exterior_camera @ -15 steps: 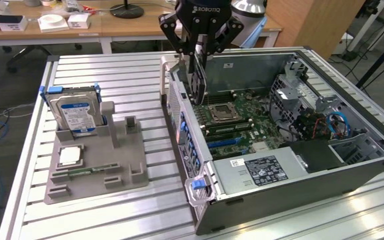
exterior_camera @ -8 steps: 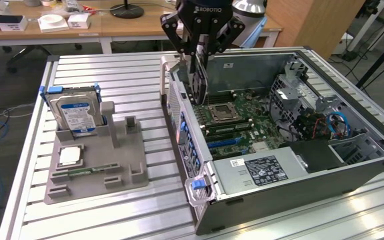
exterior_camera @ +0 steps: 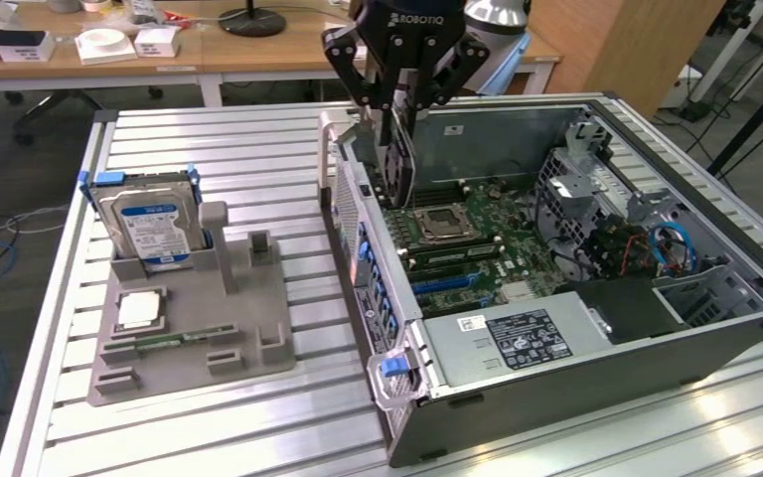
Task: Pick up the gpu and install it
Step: 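Pick up the gpu and move the gpu toward the slot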
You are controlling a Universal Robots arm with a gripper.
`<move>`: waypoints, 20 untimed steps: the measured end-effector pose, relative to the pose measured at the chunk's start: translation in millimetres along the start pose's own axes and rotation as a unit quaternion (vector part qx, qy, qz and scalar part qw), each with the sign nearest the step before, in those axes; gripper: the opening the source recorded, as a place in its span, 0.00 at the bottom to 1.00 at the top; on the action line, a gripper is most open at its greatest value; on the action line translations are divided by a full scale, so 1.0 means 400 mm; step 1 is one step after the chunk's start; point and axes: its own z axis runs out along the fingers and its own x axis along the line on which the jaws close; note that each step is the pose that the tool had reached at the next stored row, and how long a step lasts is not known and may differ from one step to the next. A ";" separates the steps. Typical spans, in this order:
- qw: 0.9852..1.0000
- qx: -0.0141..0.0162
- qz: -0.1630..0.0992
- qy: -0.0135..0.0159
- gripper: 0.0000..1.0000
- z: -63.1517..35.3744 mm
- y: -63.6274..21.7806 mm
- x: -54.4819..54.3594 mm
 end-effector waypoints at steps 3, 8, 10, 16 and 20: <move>1.000 0.000 0.000 0.000 0.26 0.000 0.000 -0.002; 1.000 0.000 0.000 0.000 0.26 0.001 0.000 -0.006; 1.000 0.000 0.000 0.000 0.26 0.001 0.001 -0.008; 1.000 0.000 0.000 0.000 0.26 0.001 0.001 -0.013; 1.000 0.000 0.000 0.000 0.26 0.001 0.001 -0.017</move>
